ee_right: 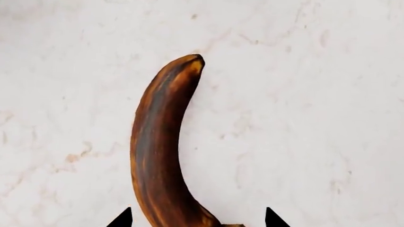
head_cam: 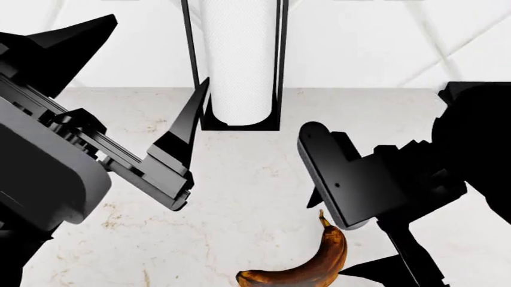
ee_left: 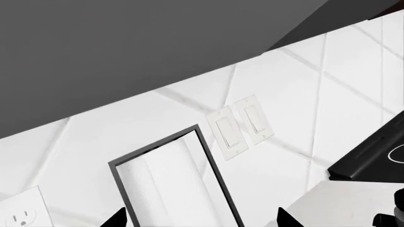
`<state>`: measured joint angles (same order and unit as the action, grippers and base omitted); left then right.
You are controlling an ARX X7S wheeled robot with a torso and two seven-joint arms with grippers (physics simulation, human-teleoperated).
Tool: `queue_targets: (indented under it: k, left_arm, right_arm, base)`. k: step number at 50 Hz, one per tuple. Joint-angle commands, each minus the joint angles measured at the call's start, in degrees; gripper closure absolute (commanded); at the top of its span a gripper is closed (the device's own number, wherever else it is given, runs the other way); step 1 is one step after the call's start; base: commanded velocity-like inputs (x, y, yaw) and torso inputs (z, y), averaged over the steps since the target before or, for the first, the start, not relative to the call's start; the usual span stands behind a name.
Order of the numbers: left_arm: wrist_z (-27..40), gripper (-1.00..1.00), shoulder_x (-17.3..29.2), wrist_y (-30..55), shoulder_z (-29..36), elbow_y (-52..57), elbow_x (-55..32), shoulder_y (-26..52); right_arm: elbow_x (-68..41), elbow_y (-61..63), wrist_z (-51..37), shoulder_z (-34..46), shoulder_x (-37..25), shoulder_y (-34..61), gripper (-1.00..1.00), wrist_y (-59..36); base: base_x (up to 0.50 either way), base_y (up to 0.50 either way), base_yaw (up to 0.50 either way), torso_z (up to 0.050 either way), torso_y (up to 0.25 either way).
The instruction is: Pick the banana, garlic from the counter and place them in the cabinet. Then close the cabinet.
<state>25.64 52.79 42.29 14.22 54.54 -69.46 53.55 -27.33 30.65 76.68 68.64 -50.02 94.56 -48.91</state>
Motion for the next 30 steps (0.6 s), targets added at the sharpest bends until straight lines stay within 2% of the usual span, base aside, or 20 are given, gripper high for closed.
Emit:
queue_targets:
  k: [1, 30]
  left_arm:
    - [0.02, -1.00, -0.04, -0.16, 0.28, -0.13, 0.08, -0.02]
    - [-0.86, -1.00, -0.18, -0.88, 1.50, -0.22, 2.37, -1.48]
  right_arm:
    - [1.15, -0.35, 0.23, 2.29, 1.02, -0.63, -1.00, 0.35]
    - [3.31, -2.68, 0.26, 7.70, 2.63, -2.88, -1.00, 0.63]
  base:
    - [0.00, 0.00, 0.00, 0.000, 0.000]
    - [0.00, 0.00, 0.00, 0.000, 0.000]
